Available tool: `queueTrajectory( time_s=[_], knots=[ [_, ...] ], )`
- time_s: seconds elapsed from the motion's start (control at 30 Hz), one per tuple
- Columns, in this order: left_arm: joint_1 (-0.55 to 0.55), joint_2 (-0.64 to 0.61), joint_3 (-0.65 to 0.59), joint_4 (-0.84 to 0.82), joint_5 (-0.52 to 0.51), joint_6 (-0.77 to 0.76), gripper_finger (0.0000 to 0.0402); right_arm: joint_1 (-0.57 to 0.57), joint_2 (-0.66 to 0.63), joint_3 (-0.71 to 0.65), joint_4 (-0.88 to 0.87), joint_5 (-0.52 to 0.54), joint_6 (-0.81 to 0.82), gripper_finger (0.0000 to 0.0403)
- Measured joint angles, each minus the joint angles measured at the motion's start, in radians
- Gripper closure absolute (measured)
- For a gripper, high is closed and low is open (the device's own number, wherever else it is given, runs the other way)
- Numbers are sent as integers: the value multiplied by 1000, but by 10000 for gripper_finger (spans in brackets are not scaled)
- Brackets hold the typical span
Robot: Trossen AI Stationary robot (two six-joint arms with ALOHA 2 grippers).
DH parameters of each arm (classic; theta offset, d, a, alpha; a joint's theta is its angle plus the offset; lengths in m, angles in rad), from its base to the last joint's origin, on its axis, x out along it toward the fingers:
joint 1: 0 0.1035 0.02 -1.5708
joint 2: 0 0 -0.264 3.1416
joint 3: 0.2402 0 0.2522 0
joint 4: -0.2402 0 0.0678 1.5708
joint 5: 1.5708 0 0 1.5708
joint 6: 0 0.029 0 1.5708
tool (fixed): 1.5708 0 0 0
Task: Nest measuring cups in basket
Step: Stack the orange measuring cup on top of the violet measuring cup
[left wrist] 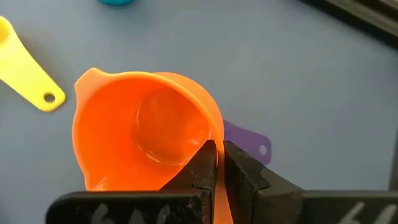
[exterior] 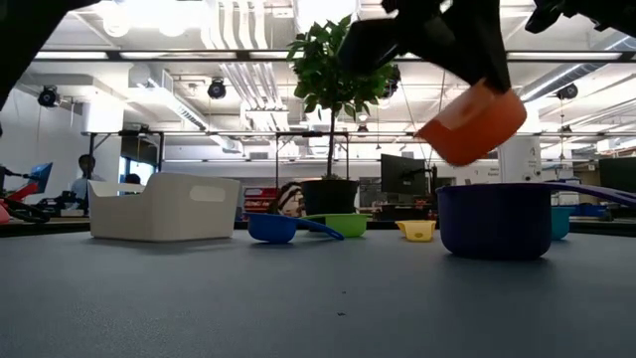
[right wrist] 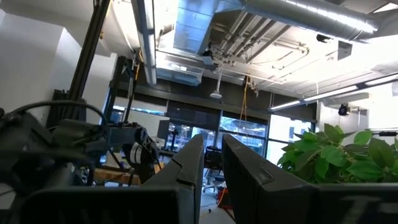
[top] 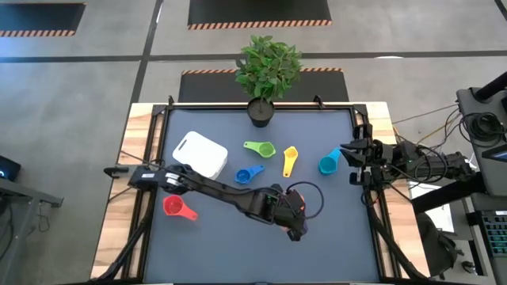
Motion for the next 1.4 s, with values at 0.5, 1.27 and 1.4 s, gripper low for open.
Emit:
queueTrajectory(
  time_s=[0.5,1.27,1.4],
  knots=[
    [0,0,-32,30,-1,-10,364,0,0,0,0,0,-1,355],
    [-19,-18,59,-321,-82,650,361,0,0,0,-11,0,-1,355],
    [-46,-18,35,-348,-76,727,386,0,2,0,-18,1,-1,355]
  ],
)
